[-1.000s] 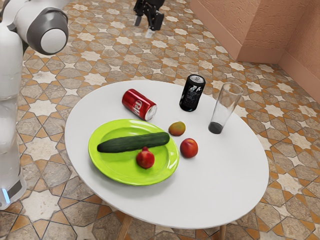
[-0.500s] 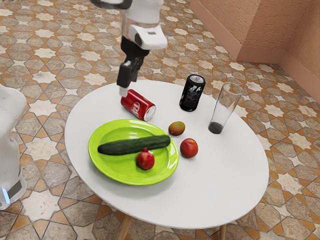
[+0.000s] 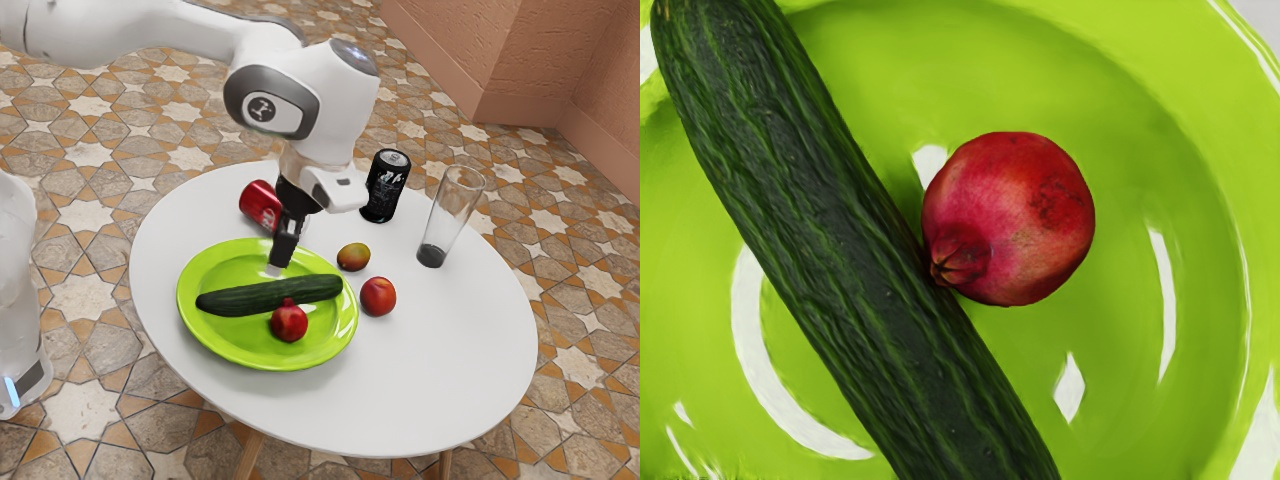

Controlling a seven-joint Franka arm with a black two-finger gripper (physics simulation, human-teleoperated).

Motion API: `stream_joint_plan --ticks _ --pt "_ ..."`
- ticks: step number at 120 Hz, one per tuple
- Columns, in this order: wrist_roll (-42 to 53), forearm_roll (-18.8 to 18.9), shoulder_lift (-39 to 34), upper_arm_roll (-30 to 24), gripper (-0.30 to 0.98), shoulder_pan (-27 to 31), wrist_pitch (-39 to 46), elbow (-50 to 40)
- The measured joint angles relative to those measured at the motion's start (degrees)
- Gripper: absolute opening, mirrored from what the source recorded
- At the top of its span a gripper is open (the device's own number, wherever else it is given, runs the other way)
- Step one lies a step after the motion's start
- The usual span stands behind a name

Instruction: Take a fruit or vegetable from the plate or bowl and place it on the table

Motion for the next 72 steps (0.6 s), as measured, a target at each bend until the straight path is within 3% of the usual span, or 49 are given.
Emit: stream_joint_plan --ticks 9,26,61,72 --pt "-0.7 -0.2 1.5 -4.3 0.66 4.8 -0.1 0.1" --pt "-1.8 0.6 6.0 -5.4 0.66 6.9 -0.6 0.3" --pt "-3.9 1.3 7.7 -5.6 0.66 7.2 -1.1 -0.2" --pt "-4.5 0.9 4.1 -6.0 0.66 6.5 -3.0 -0.8"
